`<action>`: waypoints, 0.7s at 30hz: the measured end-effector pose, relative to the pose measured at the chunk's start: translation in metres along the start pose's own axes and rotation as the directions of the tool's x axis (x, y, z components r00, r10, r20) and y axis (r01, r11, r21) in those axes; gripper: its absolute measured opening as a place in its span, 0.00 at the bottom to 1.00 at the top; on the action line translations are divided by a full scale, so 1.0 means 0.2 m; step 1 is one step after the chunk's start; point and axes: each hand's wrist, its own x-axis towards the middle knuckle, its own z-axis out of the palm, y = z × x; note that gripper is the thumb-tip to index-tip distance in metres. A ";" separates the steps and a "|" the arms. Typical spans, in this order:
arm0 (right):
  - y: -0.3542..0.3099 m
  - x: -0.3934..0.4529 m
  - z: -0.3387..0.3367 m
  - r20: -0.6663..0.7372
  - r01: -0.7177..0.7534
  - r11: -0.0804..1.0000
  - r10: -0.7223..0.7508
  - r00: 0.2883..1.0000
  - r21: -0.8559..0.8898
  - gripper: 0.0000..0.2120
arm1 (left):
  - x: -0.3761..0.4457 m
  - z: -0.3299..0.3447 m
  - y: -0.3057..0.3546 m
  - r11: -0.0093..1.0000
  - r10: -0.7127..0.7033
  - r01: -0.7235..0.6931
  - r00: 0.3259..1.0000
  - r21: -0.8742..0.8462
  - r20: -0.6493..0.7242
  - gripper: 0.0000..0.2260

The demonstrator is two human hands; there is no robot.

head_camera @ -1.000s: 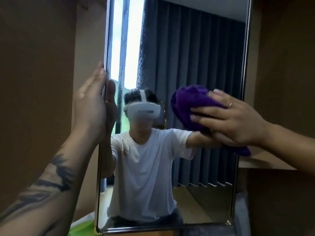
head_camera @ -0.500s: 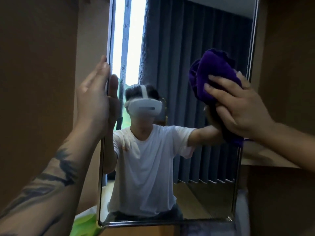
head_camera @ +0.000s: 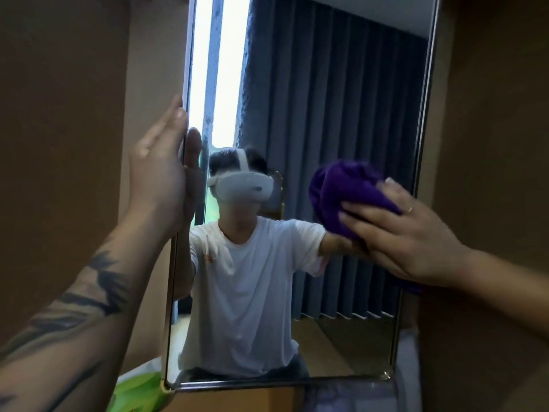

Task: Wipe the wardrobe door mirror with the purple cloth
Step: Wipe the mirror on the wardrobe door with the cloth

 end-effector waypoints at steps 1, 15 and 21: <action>0.05 -0.02 -0.01 0.045 0.111 0.994 -0.109 0.993 -0.022 0.23 | 0.00 0.00 0.00 1.000 0.004 -0.004 1.000 0.007 0.008 0.15; 0.03 0.04 0.00 0.080 0.383 0.923 -0.381 0.921 -0.018 0.22 | -0.03 0.00 0.01 0.996 0.031 -0.033 0.999 0.081 0.030 0.16; 0.15 0.22 -0.07 -0.095 -0.235 0.972 0.235 0.967 0.015 0.25 | -0.06 0.02 0.02 0.994 0.023 -0.021 1.000 0.109 -0.013 0.17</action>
